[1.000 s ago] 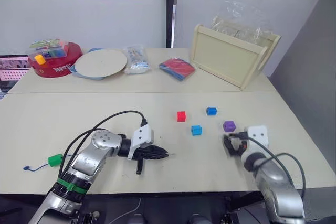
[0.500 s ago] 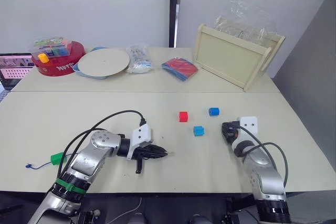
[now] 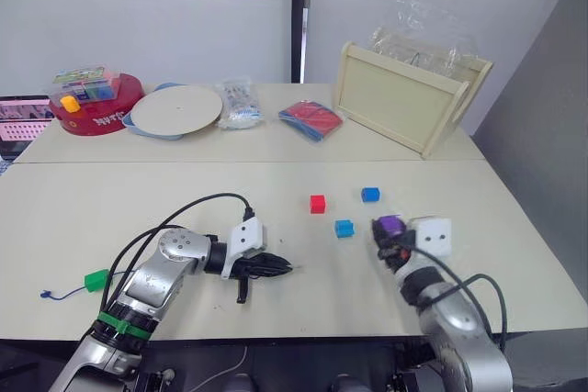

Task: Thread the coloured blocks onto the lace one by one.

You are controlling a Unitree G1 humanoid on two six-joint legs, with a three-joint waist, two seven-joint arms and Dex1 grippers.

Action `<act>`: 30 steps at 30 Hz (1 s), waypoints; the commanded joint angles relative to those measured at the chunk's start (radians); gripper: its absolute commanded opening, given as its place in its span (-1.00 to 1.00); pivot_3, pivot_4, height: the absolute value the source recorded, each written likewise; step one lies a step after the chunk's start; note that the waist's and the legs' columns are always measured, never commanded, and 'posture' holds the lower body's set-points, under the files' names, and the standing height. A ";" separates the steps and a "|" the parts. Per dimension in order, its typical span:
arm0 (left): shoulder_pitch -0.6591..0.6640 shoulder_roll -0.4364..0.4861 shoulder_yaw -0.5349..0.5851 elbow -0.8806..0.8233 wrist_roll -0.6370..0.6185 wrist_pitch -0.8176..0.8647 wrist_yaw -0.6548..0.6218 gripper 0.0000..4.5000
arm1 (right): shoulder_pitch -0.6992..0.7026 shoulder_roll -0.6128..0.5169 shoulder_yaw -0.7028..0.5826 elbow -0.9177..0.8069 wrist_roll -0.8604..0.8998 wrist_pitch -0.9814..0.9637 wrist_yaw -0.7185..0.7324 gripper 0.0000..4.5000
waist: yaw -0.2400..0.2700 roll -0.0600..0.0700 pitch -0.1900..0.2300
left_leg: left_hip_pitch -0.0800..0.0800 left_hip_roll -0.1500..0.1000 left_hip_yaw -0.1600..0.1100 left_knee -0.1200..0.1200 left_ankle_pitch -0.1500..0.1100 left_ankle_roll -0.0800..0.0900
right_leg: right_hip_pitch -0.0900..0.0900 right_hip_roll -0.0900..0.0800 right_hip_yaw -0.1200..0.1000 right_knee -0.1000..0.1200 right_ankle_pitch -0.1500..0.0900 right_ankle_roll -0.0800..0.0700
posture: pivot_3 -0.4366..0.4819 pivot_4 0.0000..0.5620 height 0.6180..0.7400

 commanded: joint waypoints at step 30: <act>0.041 0.060 0.056 -0.115 -0.040 0.051 0.001 -1.00 | -0.250 -0.403 -0.094 0.018 0.419 0.295 0.530 0.99 | -0.001 0.000 0.000 | 0.000 0.000 0.000 0.001 0.000 0.000 | 0.001 0.000 0.000 0.000 0.000 0.000 | -0.05 -0.47 1.00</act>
